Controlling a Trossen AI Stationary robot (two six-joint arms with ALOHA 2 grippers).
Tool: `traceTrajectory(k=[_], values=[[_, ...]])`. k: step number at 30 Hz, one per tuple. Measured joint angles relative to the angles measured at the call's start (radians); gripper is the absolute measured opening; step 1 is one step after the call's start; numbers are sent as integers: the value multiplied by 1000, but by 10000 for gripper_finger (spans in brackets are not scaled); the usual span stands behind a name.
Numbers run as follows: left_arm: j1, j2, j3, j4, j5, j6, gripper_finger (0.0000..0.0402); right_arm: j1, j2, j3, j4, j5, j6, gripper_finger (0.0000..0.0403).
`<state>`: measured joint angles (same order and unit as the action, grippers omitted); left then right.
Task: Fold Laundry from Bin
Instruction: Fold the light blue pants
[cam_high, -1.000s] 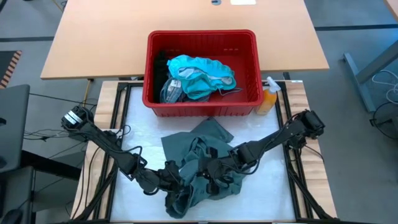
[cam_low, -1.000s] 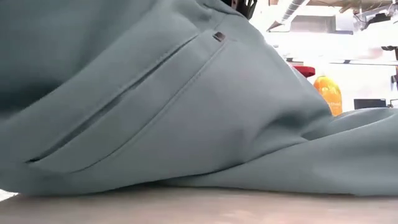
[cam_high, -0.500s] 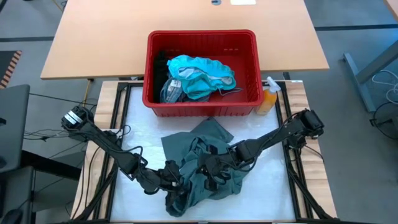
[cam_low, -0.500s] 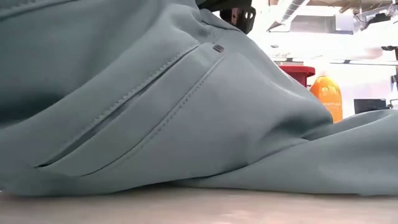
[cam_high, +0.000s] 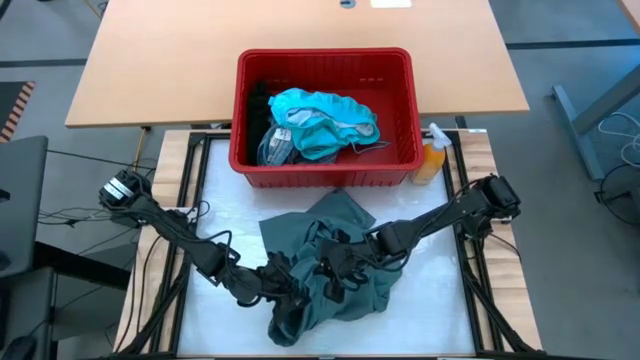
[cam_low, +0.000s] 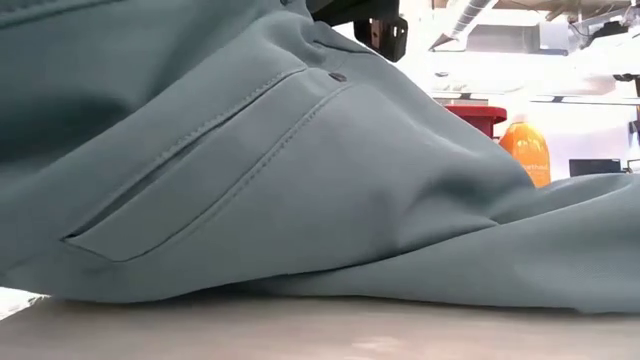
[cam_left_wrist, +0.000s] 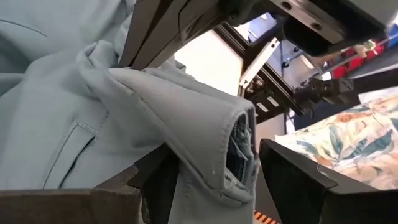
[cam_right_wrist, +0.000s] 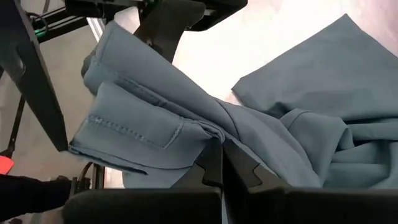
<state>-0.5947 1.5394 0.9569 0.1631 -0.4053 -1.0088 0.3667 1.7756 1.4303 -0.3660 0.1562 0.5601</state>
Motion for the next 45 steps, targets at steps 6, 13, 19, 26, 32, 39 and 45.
traceTrajectory(k=[6, 13, 19, 26, 32, 39, 45], values=[[10, 0, 0, -21, 0, -48, 213, -9, 0, 0, 4, -1, 77, 16], [17, 0, 0, -74, -1, -85, 213, -12, 0, 0, -16, 0, 167, 16], [18, 0, 0, -15, -4, -83, 213, -30, 0, 0, -55, -2, 224, 16], [18, 1, 0, -24, -24, -88, 213, -41, 0, 0, -42, -4, 261, 16], [23, 1, 0, -82, -51, -184, 213, -42, 0, 0, -42, -3, 305, 16], [28, 1, 1, -105, -83, -200, 213, -42, 0, 0, -42, 0, 356, 16], [28, 1, 1, -91, -100, -189, 213, -54, 0, 0, -30, 23, 383, 16]])
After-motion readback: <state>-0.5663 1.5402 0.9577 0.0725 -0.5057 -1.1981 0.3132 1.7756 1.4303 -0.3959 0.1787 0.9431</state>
